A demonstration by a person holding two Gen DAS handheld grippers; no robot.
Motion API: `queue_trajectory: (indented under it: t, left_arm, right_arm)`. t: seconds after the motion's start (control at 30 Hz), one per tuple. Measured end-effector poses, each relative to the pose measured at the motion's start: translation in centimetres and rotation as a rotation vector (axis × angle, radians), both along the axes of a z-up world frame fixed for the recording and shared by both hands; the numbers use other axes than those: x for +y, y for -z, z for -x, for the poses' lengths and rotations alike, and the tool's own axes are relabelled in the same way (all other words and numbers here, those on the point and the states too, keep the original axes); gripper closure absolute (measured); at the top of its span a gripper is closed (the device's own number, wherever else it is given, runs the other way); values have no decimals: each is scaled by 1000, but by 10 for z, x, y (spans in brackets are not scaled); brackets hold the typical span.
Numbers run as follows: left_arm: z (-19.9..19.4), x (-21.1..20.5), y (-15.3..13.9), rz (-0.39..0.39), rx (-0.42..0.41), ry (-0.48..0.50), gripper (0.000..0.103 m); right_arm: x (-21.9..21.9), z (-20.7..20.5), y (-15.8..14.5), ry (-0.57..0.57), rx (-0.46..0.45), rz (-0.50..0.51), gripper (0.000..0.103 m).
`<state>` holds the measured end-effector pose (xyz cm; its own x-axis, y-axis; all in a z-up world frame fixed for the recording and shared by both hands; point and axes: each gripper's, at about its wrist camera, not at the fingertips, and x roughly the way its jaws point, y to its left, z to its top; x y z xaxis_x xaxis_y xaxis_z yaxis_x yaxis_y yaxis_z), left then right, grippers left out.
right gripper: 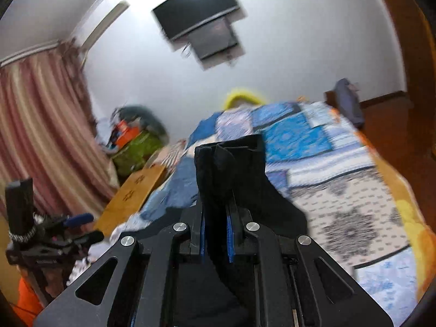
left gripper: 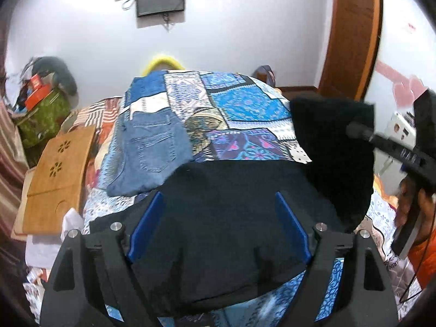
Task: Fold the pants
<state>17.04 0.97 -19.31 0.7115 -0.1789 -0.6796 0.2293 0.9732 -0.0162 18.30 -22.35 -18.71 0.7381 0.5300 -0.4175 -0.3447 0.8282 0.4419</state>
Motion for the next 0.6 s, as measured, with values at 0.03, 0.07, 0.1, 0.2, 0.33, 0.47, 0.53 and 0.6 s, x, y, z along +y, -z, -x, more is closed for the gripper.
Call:
queue_trajectory:
  t: [0.03,0.07,0.1,0.2,0.33,0.47,0.53,0.6]
  left_arm:
    - [1,4,0,2,-5,-11,20]
    - [4,10,0,-4,-22,-31,20]
    - [6,13,1,-10,-30,-41,20]
    - [10,22,6,-13,-24,-52,20]
    - [10,27,15,2,6,-59,20]
    - [6,26,23,1,36,-61,20]
    - [4,24,23,-4,37,-60,20]
    - [1,20,22,-7,37,-55,20]
  right_arm:
    - [8,-2,3,-23,10,4,93]
    - [17,-3,8,-52,22,8,93]
    - [29,-4,14,-87,42,6,93]
    - [53,-5,28,-162,84,12,93]
    - [83,-2,45,-252,125,66,93]
    - [93,-1,56,-295,185,98,85]
    - [92,-1,56,-326,222,97,75]
    - [88,2,52,-343,225,95,63]
